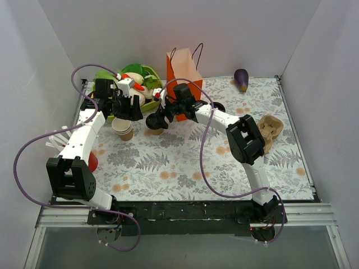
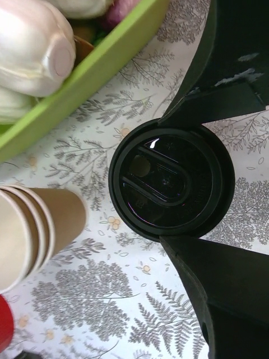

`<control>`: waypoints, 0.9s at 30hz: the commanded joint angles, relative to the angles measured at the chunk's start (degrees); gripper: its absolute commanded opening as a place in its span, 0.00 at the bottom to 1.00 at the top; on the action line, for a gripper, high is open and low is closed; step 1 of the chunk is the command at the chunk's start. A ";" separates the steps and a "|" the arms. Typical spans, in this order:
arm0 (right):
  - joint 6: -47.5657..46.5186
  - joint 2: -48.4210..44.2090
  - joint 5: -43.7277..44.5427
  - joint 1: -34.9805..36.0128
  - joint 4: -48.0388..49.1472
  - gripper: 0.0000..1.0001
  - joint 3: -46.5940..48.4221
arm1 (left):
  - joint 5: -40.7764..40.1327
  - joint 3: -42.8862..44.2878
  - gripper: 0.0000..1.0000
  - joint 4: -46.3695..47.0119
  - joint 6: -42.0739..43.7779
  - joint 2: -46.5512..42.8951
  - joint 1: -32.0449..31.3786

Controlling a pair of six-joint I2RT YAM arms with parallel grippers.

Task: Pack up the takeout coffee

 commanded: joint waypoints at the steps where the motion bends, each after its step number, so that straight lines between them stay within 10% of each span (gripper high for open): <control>1: -3.12 -1.84 3.45 0.88 0.78 0.85 -1.45 | 4.19 -1.65 0.62 0.09 1.31 -2.26 0.07; 18: -2.24 -4.57 3.37 0.88 0.43 0.90 -2.68 | 10.45 2.56 0.60 7.48 -6.86 10.31 -2.04; 27: 0.49 -7.47 1.44 0.88 1.31 0.91 -2.68 | 4.47 2.82 0.61 3.61 -1.68 2.76 -1.42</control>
